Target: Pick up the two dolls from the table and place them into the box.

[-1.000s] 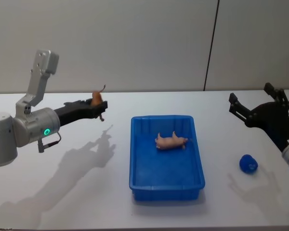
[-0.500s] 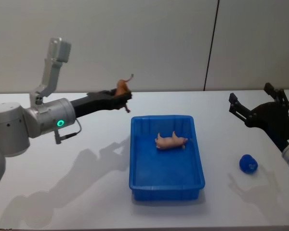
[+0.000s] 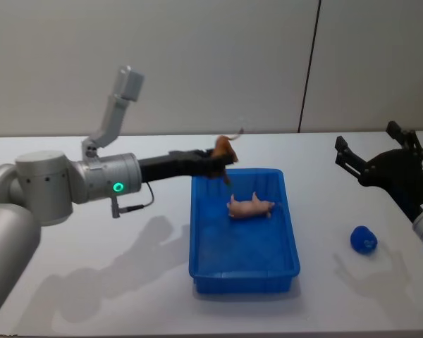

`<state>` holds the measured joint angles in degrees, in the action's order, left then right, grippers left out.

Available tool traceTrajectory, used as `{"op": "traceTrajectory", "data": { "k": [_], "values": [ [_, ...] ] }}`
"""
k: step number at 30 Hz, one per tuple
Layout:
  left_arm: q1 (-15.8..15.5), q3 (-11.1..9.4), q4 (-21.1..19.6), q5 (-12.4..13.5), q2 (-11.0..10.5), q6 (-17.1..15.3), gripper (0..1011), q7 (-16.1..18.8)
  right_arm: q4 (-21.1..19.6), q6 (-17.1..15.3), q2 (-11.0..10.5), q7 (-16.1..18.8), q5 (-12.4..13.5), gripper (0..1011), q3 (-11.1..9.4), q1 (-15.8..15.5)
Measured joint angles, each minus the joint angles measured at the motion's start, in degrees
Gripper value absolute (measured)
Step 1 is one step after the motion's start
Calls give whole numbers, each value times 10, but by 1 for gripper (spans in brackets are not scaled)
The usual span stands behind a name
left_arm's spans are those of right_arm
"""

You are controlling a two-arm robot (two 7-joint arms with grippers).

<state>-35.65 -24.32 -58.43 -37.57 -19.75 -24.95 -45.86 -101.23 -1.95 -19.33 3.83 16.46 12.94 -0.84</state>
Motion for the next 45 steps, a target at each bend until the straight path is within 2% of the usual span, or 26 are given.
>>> {"op": "traceTrajectory", "data": {
  "k": [6, 15, 23, 26, 30, 40, 45],
  "values": [
    [-18, -19, 45, 13, 19, -1, 564, -28, 0, 0, 0, 0, 0, 1001, 0, 0],
    [-34, -35, 87, 25, 35, 5, 581, -43, 0, 0, 0, 0, 0, 1001, 0, 0],
    [-43, -43, 109, 32, 45, 10, 813, -51, 0, 0, 0, 0, 0, 1000, 0, 0],
    [-45, -45, 114, 33, 46, 11, 911, -52, 0, 0, 0, 0, 0, 1001, 0, 0],
    [-47, -47, 118, 34, 48, 12, 993, -54, 0, 0, 0, 0, 0, 1001, 0, 0],
    [-43, -46, 111, 30, 46, 22, 1001, -48, 0, 0, 0, 0, 0, 1001, 0, 0],
    [-25, -39, 77, 15, 34, 41, 1001, -16, 0, 0, 0, 0, 0, 1001, 0, 0]
  ]
}}
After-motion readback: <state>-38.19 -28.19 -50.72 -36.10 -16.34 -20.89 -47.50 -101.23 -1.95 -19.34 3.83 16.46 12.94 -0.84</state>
